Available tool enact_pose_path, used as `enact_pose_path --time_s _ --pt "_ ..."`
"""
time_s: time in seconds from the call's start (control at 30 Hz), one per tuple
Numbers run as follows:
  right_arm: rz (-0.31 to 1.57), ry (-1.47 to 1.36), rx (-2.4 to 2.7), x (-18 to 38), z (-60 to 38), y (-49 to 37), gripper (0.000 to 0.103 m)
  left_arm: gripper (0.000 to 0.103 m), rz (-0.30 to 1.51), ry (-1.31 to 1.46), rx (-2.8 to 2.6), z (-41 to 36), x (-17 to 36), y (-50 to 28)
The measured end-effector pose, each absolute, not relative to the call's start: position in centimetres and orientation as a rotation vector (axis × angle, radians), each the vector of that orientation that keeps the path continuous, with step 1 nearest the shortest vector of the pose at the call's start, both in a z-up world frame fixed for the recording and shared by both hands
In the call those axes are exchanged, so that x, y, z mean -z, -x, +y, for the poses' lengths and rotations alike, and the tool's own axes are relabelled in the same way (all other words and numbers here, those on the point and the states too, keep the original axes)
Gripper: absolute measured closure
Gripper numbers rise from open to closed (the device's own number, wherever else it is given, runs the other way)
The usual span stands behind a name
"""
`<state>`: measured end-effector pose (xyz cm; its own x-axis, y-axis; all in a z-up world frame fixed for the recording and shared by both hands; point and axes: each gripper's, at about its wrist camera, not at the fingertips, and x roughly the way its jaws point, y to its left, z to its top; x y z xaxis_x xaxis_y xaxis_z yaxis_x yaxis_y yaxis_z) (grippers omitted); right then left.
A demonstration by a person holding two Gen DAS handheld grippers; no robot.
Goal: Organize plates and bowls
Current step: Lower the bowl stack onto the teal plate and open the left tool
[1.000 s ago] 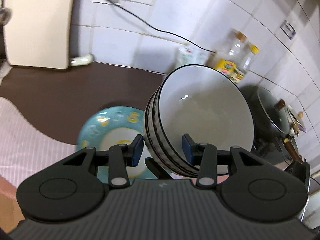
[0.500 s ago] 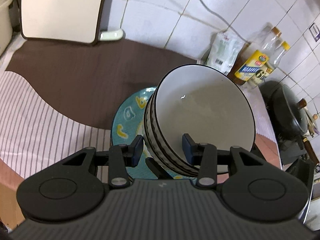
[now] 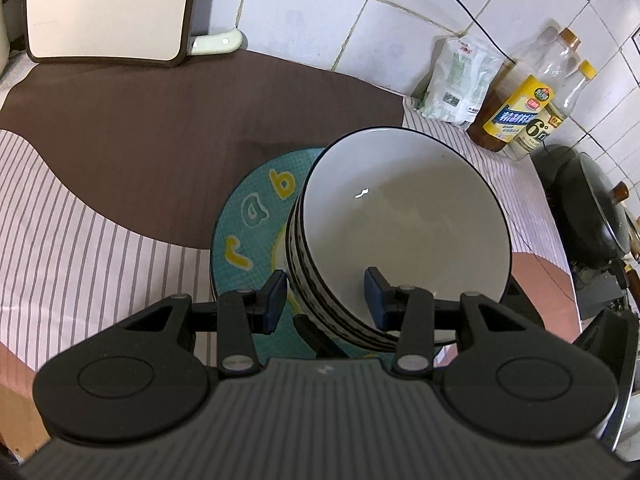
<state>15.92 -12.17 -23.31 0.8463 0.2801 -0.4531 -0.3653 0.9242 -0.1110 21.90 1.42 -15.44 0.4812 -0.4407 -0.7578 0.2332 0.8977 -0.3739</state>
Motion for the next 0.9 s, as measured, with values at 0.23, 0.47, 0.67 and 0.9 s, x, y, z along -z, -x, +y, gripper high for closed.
enact_pose_path --time_s 0.23,0.47,0.67,0.9 --pt "0.465 0.199 -0.334 23.6 -11.6 -16.2 0.000 0.063 0.987 0.225 0.410 1.2 15.8 -22.1" --pt "0.475 0.196 -0.326 23.3 -11.0 -16.8 0.000 0.063 0.977 0.218 0.402 1.1 15.7 -22.3" --pt "0.474 0.185 -0.325 23.6 -11.1 -16.5 0.000 0.063 0.971 0.218 0.399 1.0 15.7 -22.4" --pt "0.515 0.173 -0.313 23.1 -11.1 -17.0 0.000 0.062 0.957 0.223 0.379 0.8 15.7 -22.1"
